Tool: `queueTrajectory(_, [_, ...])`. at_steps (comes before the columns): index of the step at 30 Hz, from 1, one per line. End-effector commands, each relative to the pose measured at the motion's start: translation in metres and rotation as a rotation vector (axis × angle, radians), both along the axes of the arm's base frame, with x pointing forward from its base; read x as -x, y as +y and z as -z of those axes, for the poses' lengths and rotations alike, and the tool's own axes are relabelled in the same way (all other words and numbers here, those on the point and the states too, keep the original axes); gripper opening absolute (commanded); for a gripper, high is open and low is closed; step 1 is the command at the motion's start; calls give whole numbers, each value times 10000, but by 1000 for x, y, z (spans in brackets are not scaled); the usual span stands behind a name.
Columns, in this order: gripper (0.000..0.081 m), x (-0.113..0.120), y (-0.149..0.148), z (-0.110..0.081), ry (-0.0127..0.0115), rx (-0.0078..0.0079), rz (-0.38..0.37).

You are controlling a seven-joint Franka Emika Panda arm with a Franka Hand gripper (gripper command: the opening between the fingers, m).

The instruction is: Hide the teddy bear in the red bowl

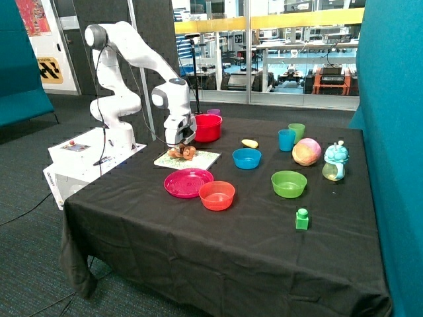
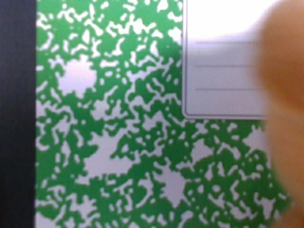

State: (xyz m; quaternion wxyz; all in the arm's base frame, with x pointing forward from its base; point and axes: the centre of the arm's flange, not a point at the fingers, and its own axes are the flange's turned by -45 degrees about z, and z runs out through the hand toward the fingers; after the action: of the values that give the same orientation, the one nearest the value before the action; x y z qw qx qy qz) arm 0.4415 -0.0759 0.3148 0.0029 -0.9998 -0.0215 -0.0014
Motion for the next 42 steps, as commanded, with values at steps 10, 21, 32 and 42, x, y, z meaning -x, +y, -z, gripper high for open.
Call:
queueTrajectory(10, [796,4,-13,24,27,58,137])
queueTrajectory(21, [460,3,-19,28,27,58,312])
queueTrajectory(32, [1,0,-20,24,28,58,508])
queueTrajectory(42, [0,3,-20,24,28,58,470])
